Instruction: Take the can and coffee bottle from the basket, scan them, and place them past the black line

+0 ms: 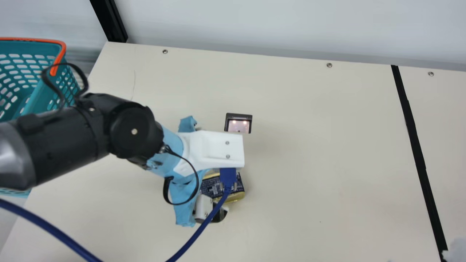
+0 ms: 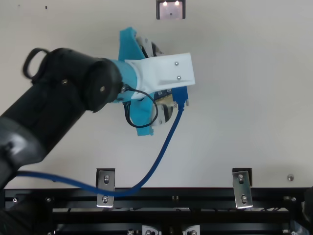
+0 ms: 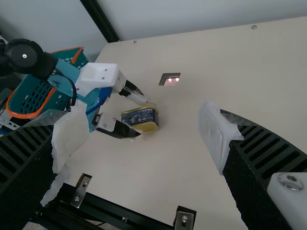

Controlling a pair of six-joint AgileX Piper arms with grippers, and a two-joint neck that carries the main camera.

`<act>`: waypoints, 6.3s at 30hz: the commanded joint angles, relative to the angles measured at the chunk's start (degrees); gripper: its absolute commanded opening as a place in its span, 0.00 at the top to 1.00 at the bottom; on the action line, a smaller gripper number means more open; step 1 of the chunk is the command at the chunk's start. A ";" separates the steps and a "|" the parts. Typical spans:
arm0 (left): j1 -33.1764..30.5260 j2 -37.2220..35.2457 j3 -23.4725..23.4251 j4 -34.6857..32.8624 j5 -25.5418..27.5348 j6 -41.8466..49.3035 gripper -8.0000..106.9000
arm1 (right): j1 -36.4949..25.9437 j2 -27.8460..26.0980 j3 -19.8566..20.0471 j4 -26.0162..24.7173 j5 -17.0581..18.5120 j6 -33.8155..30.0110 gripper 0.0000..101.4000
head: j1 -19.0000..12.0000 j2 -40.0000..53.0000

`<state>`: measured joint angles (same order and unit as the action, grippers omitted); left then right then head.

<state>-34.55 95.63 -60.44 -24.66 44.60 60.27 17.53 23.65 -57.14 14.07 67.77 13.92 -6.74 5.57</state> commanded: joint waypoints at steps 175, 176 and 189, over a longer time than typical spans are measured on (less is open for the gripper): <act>37.33 -55.66 31.55 4.77 -29.78 -34.45 0.15 | -60.38 59.86 -1.28 -20.79 -17.80 -65.38 1.00 | -5.35 -37.97; 37.33 -55.66 31.55 4.77 -29.78 -34.45 0.15 | -61.27 60.10 -0.94 -20.57 -18.18 -65.59 1.00 | -5.35 -37.97; 37.33 -55.66 31.55 4.77 -29.78 -34.45 0.15 | -68.10 61.41 2.74 -13.89 -20.82 -70.42 0.00 | -5.35 -37.97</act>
<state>2.78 39.97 -28.89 -19.90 14.82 25.82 -50.39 85.04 -54.57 -0.82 47.11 -56.17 -10.85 -31.67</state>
